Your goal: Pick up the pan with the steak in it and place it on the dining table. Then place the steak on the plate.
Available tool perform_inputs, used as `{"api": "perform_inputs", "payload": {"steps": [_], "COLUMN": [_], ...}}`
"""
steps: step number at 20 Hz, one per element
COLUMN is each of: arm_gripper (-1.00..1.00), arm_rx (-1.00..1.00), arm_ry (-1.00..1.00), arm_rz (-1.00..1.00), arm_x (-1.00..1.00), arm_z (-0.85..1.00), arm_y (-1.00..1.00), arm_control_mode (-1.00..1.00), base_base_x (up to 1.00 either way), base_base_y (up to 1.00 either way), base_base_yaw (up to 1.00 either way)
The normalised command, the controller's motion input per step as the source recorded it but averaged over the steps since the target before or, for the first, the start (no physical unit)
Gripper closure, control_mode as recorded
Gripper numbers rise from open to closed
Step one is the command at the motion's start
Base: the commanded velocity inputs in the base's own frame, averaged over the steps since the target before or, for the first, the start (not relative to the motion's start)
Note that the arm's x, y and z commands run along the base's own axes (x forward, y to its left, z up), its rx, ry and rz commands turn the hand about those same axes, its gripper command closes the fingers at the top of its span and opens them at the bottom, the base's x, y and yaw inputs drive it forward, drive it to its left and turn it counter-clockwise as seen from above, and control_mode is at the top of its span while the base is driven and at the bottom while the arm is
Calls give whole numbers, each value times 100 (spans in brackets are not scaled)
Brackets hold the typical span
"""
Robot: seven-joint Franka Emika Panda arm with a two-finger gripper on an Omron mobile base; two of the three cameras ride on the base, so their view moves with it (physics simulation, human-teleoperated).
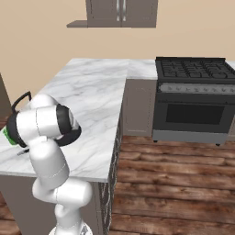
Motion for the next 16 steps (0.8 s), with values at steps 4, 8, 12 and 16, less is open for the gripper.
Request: {"api": "perform_inputs", "payload": {"steps": [4,8,12,16], "arm_gripper": [100,100,100,100], "arm_rx": [1,4,5,9], "arm_ry": [0,0,0,-6], "arm_rz": [-6,-4,-5,-2], "arm_x": [-4,-16,-22,-36], "arm_z": [35,42,49,55], "arm_y": [0,0,0,0], "arm_control_mode": [-100,-100,-100,-100], "base_base_x": [0,0,0,0], "base_base_y": [0,0,0,0], "base_base_yaw": [0,0,0,0]}}
